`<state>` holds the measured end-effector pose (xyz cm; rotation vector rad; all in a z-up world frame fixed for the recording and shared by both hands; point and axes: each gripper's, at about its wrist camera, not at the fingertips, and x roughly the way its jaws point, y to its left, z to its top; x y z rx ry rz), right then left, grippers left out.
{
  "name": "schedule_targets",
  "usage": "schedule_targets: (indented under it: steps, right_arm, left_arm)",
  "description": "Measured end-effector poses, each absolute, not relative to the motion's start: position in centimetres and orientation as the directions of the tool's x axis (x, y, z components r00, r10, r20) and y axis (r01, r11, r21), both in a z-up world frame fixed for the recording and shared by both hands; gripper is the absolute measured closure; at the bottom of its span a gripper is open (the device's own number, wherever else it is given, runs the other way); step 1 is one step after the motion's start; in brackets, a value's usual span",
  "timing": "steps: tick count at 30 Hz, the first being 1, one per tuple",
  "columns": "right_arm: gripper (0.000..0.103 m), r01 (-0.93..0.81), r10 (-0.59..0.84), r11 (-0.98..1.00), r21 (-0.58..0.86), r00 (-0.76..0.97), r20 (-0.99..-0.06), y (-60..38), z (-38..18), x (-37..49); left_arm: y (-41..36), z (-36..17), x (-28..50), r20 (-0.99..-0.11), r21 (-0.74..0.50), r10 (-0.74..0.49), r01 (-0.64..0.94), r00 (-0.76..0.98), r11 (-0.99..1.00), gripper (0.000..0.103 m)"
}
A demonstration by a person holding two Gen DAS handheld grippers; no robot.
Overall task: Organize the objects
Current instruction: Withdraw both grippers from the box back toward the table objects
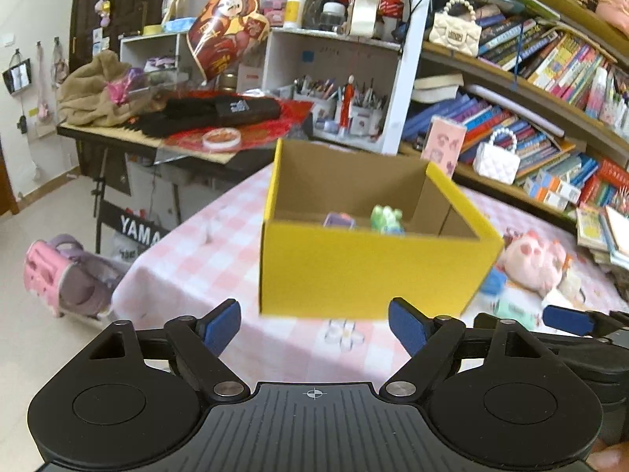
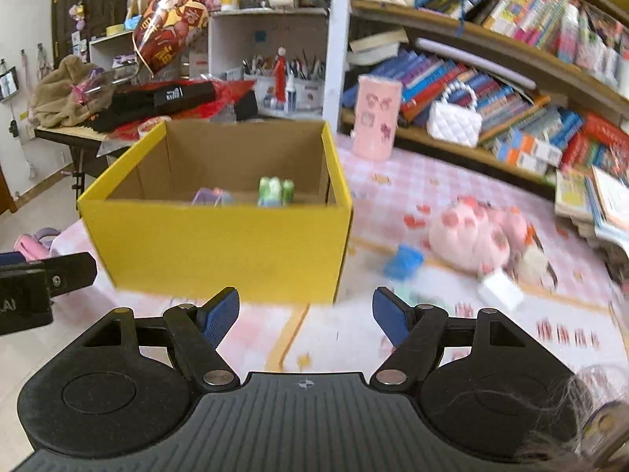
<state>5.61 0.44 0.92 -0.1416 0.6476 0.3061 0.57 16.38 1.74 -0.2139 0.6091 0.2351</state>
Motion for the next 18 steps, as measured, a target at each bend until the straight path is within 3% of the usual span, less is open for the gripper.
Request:
schedule_targets:
  steps: [18]
  right_arm:
    - [0.03, -0.094, 0.068, 0.996, -0.003, 0.74, -0.67, -4.4, -1.9, -3.4]
  left_arm:
    - [12.9, -0.3, -5.7, -0.605, -0.081, 0.066, -0.144, 0.793, 0.986, 0.014]
